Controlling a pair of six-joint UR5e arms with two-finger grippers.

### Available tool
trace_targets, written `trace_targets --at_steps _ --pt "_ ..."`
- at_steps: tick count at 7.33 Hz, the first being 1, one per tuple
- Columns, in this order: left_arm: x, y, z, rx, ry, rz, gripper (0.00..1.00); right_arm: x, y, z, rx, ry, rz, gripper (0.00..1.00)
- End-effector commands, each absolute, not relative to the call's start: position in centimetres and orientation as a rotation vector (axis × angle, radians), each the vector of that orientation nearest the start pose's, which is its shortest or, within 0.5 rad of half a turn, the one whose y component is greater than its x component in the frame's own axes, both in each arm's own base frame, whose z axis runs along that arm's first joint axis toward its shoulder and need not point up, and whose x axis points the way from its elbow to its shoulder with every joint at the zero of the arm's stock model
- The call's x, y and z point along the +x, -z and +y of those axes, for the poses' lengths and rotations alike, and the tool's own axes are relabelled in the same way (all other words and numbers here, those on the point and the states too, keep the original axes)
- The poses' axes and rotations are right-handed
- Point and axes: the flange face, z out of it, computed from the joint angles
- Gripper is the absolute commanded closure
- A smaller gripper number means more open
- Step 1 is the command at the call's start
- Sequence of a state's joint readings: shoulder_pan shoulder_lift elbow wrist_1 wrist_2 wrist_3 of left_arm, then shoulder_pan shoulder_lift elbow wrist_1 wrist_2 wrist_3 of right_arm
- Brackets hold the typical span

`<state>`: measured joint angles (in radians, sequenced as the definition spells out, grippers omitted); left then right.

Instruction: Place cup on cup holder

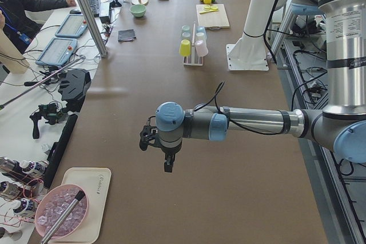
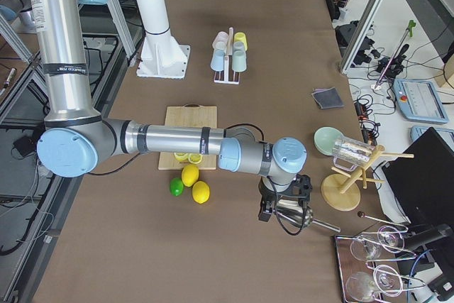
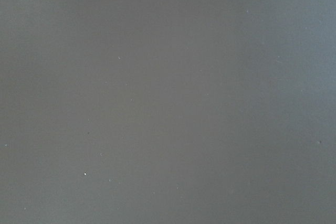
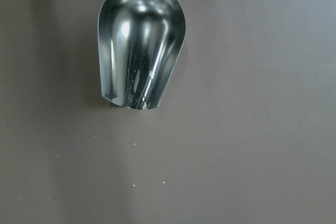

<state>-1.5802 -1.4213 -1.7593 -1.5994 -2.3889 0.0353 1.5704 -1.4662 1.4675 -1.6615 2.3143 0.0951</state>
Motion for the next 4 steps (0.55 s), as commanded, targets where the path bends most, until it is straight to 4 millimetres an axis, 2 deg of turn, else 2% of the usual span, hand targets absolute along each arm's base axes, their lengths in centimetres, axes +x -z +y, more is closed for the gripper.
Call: trace_targets --at_steps 1,3,4 --pt "-6.4 -63.4 -43.3 0.084 -0.051 0.817 0.01 6.5 -66.5 -53.1 -0.119 -0.122 -0.745 0.0" --pt "-6.4 -64.4 -43.5 0.116 -0.062 0.817 0.01 6.6 -66.3 -53.1 -0.115 -0.124 -0.746 0.0" --pt "-6.4 -64.3 -43.5 0.119 -0.063 0.816 0.01 6.7 -66.1 -53.1 -0.109 -0.121 -0.738 0.0"
